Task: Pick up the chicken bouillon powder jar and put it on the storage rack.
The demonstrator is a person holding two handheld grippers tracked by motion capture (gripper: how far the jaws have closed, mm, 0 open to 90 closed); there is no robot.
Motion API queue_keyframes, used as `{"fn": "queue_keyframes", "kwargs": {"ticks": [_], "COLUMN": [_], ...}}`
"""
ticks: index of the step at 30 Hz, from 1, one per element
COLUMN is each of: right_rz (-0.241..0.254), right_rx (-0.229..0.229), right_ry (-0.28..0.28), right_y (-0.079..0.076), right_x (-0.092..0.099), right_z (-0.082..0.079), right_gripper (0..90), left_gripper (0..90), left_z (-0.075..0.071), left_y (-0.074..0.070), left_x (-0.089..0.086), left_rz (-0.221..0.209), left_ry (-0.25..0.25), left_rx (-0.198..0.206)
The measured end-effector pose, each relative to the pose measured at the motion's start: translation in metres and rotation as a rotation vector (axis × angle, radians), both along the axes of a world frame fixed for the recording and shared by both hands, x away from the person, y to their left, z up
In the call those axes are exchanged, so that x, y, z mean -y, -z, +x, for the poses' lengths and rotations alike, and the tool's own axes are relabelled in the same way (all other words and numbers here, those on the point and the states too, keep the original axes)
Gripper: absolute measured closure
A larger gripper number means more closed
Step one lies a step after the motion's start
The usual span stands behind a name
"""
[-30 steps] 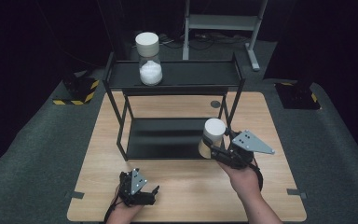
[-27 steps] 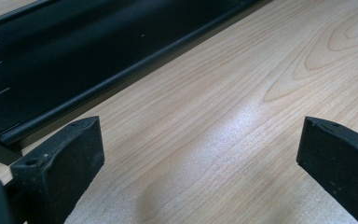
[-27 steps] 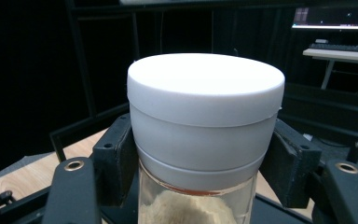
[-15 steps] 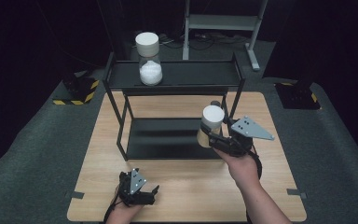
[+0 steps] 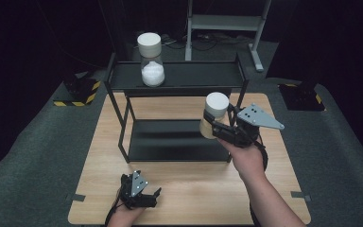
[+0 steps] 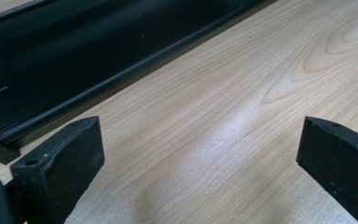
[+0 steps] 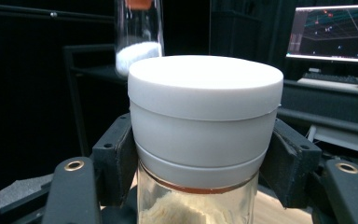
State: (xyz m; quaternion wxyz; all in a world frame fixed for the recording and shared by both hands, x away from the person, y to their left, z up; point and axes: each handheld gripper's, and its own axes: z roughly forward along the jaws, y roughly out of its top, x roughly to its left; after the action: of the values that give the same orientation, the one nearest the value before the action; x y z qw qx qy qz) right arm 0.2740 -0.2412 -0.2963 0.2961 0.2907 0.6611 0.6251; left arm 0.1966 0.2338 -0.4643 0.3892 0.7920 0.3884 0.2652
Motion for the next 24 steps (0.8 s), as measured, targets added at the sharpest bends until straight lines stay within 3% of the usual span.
{"fn": "queue_keyframes", "kwargs": {"ticks": [24], "right_rz": [0.029], "right_rx": [0.095], "right_ry": [0.021], "right_y": [-0.05], "right_x": [-0.016], "right_z": [0.009], "right_gripper": [34.5], "left_gripper": [1.0], "left_z": [0.0], "left_y": [0.001], "left_x": [-0.003], "left_rz": [-0.016], "left_ry": [0.0], "left_rx": [-0.002]}}
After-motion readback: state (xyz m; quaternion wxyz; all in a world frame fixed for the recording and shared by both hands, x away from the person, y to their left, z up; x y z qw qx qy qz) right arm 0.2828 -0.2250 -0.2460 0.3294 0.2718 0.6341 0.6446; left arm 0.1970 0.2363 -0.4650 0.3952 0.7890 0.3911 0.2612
